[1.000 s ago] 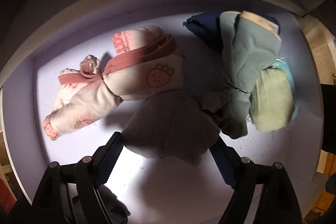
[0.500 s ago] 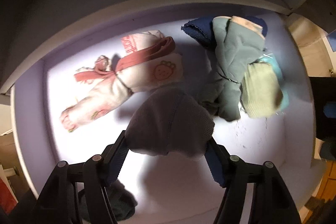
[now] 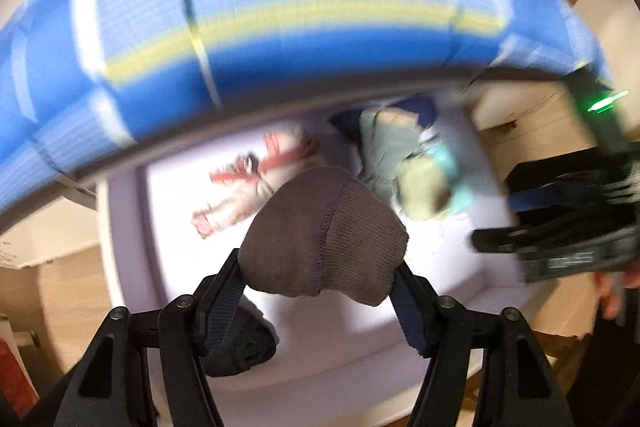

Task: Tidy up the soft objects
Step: 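Lift the grey-brown knit hat with the left gripper and drop it into the gold tray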

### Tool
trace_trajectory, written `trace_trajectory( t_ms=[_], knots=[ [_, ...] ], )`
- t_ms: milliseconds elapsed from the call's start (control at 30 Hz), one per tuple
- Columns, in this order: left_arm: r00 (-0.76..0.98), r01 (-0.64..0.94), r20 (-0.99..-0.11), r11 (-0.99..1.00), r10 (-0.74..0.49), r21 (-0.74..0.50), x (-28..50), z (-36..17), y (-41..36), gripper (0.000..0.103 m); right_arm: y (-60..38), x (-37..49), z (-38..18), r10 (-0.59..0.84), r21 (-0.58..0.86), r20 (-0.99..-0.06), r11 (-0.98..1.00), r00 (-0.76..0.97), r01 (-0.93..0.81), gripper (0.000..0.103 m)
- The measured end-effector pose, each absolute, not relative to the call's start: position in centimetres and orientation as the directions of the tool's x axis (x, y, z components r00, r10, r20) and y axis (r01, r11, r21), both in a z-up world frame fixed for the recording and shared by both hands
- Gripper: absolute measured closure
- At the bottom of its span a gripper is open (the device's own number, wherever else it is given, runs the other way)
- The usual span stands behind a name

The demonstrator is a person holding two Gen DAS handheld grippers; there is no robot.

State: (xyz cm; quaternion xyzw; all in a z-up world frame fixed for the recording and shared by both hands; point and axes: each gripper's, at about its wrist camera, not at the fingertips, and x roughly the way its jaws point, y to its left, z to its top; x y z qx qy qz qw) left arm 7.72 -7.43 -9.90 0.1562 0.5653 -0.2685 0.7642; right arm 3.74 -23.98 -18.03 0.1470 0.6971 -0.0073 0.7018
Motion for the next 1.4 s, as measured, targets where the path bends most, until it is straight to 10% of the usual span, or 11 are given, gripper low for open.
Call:
trace_trajectory(
  t_ms=[633,1400],
  knots=[
    [0.522,0.542,-0.759,0.838,-0.388,-0.056,12.9,11.3,-8.8,0.034,-23.4,3.6,-17.7,0.181,0.184,-0.983,0.967,0.033,0.174,0.023],
    [0.51,0.347,-0.843,0.938,-0.172,0.018,22.3,5.1,-9.9,0.031,-22.5,3.8,-17.1,0.215,0.221,-0.975,0.963,0.058,0.155,0.023]
  ],
)
